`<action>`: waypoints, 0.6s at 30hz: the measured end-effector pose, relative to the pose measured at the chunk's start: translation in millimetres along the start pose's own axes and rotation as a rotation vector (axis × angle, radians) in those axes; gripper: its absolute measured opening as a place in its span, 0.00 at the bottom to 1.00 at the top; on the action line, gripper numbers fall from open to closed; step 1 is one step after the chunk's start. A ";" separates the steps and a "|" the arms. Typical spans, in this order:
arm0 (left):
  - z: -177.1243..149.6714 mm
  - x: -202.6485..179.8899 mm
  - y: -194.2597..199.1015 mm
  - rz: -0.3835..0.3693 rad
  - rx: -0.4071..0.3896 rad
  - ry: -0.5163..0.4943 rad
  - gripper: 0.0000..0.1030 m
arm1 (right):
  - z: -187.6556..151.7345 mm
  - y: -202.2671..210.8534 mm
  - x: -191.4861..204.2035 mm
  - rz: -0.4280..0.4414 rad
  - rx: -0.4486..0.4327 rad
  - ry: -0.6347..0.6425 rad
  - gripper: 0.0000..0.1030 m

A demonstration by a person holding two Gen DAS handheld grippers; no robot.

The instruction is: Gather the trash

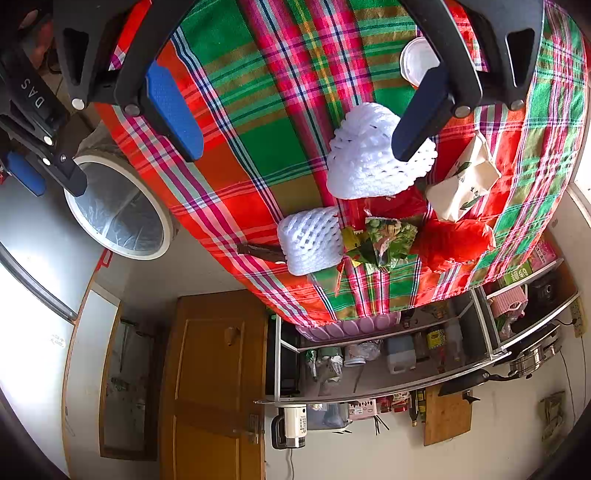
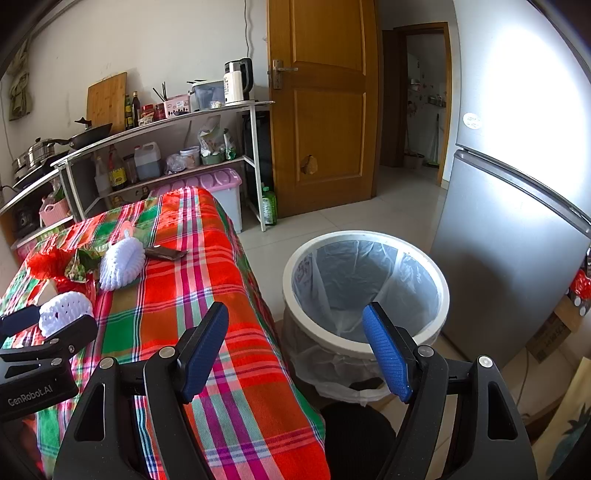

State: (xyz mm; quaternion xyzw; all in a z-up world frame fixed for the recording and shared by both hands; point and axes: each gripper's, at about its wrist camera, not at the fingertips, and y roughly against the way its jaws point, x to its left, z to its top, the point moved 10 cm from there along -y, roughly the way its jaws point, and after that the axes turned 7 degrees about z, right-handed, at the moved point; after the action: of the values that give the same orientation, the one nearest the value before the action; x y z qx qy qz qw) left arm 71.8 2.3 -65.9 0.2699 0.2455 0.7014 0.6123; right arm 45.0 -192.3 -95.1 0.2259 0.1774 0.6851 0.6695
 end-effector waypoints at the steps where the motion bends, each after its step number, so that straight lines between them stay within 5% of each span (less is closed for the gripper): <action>1: 0.0 0.1 0.0 0.001 0.000 0.001 1.00 | 0.1 -0.2 0.1 0.000 0.000 0.000 0.73; 18: -0.6 -0.1 0.8 0.002 0.001 0.002 1.00 | -0.1 -0.7 0.5 -0.003 -0.002 0.002 0.73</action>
State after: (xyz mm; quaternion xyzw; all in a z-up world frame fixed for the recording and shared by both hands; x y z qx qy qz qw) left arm 70.8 2.1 -65.9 0.2700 0.2462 0.7021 0.6112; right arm 45.5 -191.8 -95.6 0.2243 0.1775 0.6846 0.6705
